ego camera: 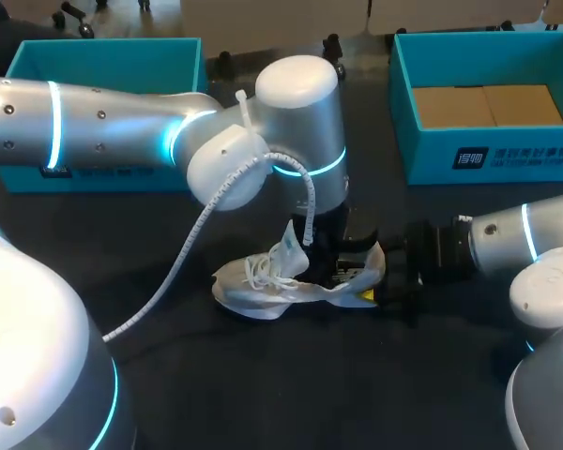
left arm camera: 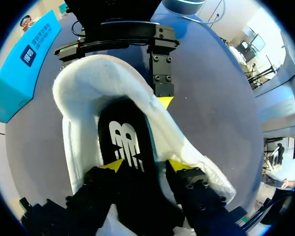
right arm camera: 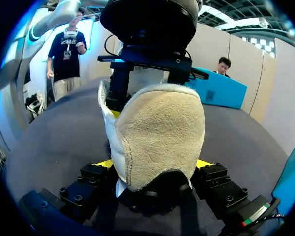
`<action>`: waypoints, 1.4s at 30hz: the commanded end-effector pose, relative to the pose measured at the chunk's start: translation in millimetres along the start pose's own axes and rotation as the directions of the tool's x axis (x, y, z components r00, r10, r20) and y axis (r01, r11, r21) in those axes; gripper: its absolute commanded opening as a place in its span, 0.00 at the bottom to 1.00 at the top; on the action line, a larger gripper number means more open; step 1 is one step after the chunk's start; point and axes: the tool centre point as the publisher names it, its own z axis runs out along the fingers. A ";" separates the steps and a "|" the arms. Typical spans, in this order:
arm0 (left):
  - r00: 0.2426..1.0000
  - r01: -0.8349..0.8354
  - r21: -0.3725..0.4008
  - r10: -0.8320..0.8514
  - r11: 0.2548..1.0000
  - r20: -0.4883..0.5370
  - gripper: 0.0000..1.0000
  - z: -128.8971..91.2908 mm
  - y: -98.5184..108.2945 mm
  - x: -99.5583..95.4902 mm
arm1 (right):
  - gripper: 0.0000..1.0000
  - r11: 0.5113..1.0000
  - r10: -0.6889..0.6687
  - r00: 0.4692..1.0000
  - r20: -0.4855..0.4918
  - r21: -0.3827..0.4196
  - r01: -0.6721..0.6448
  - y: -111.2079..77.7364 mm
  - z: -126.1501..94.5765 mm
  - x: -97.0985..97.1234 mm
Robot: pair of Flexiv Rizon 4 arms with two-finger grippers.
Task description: Take the shoe out of the shoebox, open the shoe tongue, remove and reinsert the insole, then place the shoe into the shoebox
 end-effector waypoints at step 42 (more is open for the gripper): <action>0.988 -0.025 0.063 0.015 0.998 0.151 0.00 -5.5 21.4 -19.4 | 0.00 1.000 0.002 1.000 0.002 0.007 -0.002 0.3 4.9 -0.4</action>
